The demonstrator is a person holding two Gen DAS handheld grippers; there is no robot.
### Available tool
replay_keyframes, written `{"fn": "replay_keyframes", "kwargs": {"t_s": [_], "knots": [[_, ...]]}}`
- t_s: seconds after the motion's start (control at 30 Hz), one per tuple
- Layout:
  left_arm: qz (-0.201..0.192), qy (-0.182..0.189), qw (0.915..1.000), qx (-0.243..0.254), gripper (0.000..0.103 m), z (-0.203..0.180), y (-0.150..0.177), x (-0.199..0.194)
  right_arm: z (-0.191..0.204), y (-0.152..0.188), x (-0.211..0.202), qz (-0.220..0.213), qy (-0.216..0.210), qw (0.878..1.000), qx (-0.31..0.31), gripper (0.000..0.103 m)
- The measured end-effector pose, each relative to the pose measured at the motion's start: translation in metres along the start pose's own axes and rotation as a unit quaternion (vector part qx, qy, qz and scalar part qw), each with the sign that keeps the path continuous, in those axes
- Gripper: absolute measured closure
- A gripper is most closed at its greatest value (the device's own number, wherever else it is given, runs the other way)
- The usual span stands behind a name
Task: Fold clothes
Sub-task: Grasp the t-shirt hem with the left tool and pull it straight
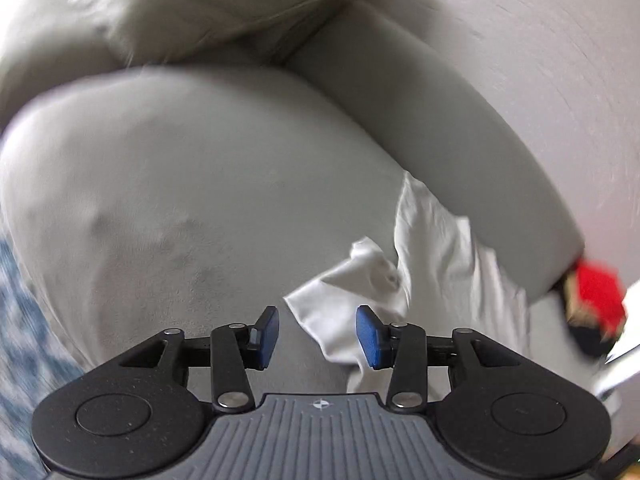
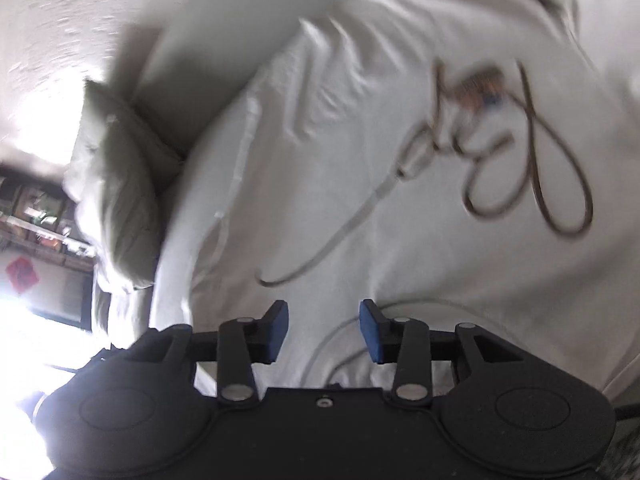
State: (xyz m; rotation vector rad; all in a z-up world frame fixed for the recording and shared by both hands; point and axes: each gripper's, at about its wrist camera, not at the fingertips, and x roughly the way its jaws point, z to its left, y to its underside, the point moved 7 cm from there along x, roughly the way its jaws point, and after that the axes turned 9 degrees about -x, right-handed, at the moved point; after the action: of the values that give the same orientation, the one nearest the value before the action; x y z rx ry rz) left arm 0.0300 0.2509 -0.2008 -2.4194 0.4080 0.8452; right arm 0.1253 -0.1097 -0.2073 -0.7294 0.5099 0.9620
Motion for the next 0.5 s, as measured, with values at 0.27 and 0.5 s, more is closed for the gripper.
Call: {"fn": "replay_keyframes", "kwargs": {"t_s": [0.27, 0.5], "knots": [[0.127, 0.074, 0.9784, -0.146, 0.060, 0.021, 0.001, 0.040, -0.004, 0.002, 0.005, -0.003, -0.002, 1.000, 0.019, 0.062], [0.166, 0.099, 0.9602, -0.201, 0.065, 0.020, 0.002, 0.066, 0.004, 0.001, 0.005, -0.002, 0.003, 1.000, 0.003, 0.056]]}}
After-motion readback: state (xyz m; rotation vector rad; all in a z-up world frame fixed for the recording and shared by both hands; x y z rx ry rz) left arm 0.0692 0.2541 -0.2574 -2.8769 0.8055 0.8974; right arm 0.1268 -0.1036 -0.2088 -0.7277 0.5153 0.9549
